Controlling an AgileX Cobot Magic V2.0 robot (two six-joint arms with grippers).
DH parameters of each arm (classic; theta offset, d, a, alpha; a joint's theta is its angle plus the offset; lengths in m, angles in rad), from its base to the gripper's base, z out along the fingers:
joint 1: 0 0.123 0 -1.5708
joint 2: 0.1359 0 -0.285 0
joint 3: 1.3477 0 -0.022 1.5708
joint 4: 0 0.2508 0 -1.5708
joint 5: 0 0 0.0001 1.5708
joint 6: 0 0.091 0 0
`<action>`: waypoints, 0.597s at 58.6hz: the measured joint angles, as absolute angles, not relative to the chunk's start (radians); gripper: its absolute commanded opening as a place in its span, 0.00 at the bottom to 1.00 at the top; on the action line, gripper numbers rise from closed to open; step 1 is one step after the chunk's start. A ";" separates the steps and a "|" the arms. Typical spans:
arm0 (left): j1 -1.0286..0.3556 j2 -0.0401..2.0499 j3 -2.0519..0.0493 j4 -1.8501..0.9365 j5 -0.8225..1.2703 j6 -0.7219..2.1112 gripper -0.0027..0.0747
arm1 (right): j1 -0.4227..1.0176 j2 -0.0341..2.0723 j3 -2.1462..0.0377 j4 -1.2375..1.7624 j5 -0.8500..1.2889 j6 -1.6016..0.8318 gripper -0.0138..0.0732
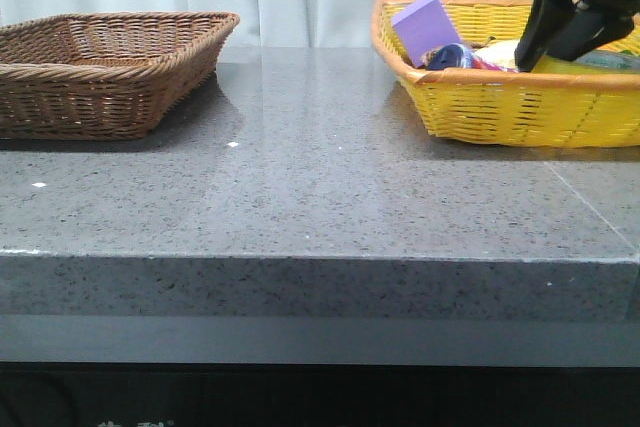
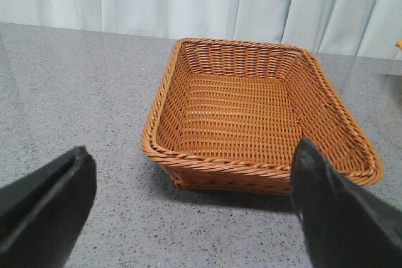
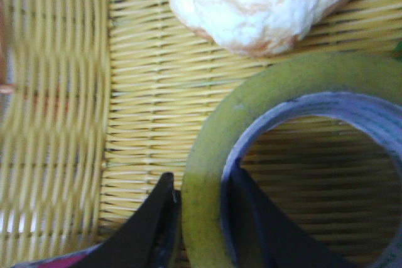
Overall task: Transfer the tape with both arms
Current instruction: 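Reach the right gripper into the yellow basket and grasp the tape roll, then carry the tape roll toward the brown basket and set it on the table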
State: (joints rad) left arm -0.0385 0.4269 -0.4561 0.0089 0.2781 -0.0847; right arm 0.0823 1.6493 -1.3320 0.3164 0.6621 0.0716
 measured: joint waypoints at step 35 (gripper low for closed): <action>-0.038 0.427 -0.456 0.009 0.278 -0.085 0.84 | 0.117 1.428 -1.332 0.256 0.670 0.024 0.31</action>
State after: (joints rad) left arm -0.0385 0.4269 -0.4561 0.0089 0.2781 -0.0847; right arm 0.1170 1.4281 -1.3320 0.2563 0.6704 0.0238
